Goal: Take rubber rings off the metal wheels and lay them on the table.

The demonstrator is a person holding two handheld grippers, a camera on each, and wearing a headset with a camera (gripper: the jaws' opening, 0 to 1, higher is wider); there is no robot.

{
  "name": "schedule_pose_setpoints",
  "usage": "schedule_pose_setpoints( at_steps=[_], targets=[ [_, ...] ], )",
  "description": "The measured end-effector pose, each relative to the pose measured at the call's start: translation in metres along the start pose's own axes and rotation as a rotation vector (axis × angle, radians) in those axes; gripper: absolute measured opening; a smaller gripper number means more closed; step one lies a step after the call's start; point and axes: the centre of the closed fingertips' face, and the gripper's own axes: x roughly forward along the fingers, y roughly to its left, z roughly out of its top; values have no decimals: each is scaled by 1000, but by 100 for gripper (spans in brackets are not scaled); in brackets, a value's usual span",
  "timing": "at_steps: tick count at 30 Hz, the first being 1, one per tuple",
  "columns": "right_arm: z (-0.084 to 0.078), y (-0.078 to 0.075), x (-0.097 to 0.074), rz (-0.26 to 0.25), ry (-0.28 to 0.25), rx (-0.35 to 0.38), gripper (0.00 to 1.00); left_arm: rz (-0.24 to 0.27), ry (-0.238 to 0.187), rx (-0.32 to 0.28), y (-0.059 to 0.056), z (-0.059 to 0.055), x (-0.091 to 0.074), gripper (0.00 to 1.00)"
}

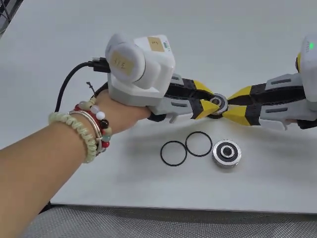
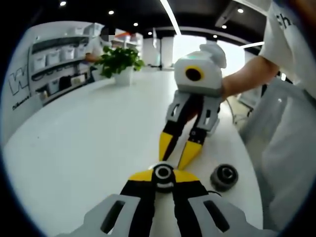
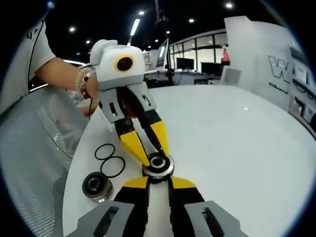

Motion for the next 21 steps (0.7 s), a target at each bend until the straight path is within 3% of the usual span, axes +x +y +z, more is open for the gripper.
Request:
schedule_pose_setpoints(
  at_steps=[9,13,21],
  targets=[
    [-2,-2,-1,-15,17,-30,7,6,0,-6,1,-1,-1,14],
    [-3,-1,-1,-43,43,-76,5,11,-1,-7,3,-2,-2,14],
    [-3,-6,-3,-94,67,-71,0,9,11,-11,-1,-2,-5,13]
  ],
)
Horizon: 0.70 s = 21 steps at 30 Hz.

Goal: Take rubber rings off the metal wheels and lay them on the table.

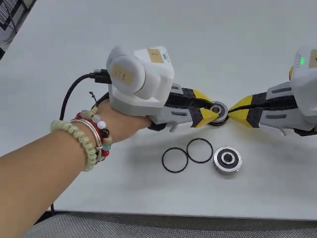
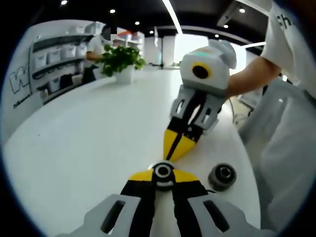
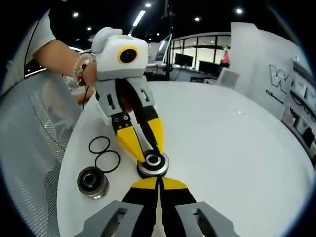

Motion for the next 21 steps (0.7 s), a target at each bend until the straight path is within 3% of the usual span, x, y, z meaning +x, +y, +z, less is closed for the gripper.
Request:
schedule_pose_setpoints(
  at_steps=[4,9,12,21],
  targets=[
    [0,-1,-1,-18,-1,46,0,6,3,-3,0,0,0,13],
    [0,-4,-2,-6,-41,284,0,13,8,-2,0,-1,0,13],
    [2,-6,-6,28,-77,437,0,15,9,-3,1,-1,0,13],
    [2,-7,-6,91,-125,664,0,17,11,5,0,-1,1,13]
  ],
)
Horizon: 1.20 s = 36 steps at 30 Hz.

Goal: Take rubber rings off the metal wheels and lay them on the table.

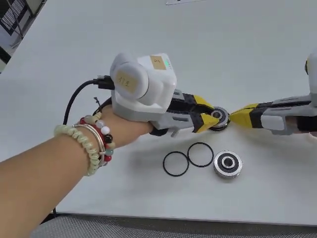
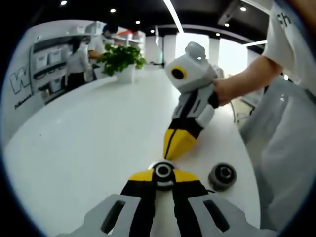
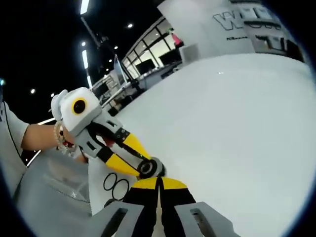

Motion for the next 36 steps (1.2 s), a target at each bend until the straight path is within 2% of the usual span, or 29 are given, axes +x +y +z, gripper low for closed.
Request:
schedule_pose_setpoints(
  at_steps=[3,4,5,7,11,17,22,36],
  targets=[
    [3,2,-1,24,-18,52,0,0,1,7,0,0,0,13],
    [8,7,-1,57,-41,91,0,1,1,9,0,0,0,13],
    [4,5,-1,45,-22,110,0,3,1,15,0,0,0,13],
    [5,5,-1,41,-28,91,0,3,1,18,0,0,0,13],
    [5,8,-1,45,-31,115,0,1,3,26,-1,0,1,13],
    [6,16,1,39,-25,106,0,2,-5,6,-1,0,1,12],
    [6,22,3,47,-26,108,0,-3,-7,-9,-1,0,1,12],
    [7,36,7,75,-35,103,0,3,-8,-7,1,-1,1,12]
  ],
)
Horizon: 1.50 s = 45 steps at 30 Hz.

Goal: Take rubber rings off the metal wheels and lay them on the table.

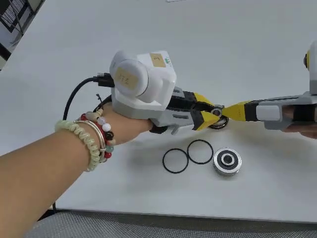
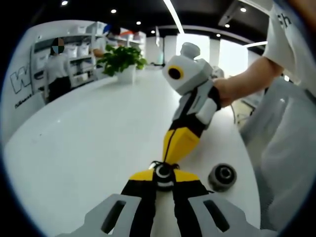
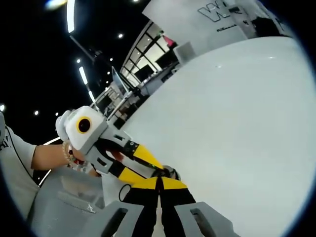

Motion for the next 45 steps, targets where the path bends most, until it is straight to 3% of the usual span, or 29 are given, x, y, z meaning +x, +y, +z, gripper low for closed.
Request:
schedule_pose_setpoints(
  at_steps=[4,5,7,8,9,12,20,25,32,40,45],
  targets=[
    [2,4,3,23,-8,-10,0,-1,-3,0,0,0,0,13],
    [12,14,5,71,-64,-1,0,1,-4,-1,0,0,0,13],
    [10,13,5,48,-41,-9,0,4,-6,-5,-1,0,0,13],
    [9,1,6,-10,-10,-78,0,6,-7,-10,-1,0,0,13],
    [7,-2,6,-24,4,-102,0,7,-6,-4,-1,0,0,13],
    [6,-1,7,-19,2,-69,0,12,-6,-8,-2,0,0,13],
    [5,-9,3,-50,17,-97,0,16,7,-28,-3,1,0,14],
    [5,-10,1,-57,20,-96,0,12,10,-61,-4,3,-4,20],
    [12,-9,-6,-63,2,-100,0,23,-49,-43,-5,26,-21,27],
    [19,-8,-22,-80,-10,-130,0,50,-109,12,-6,55,-60,40],
    [24,-5,-33,-88,-21,-136,0,80,-122,32,-7,63,-83,49]
  ],
)
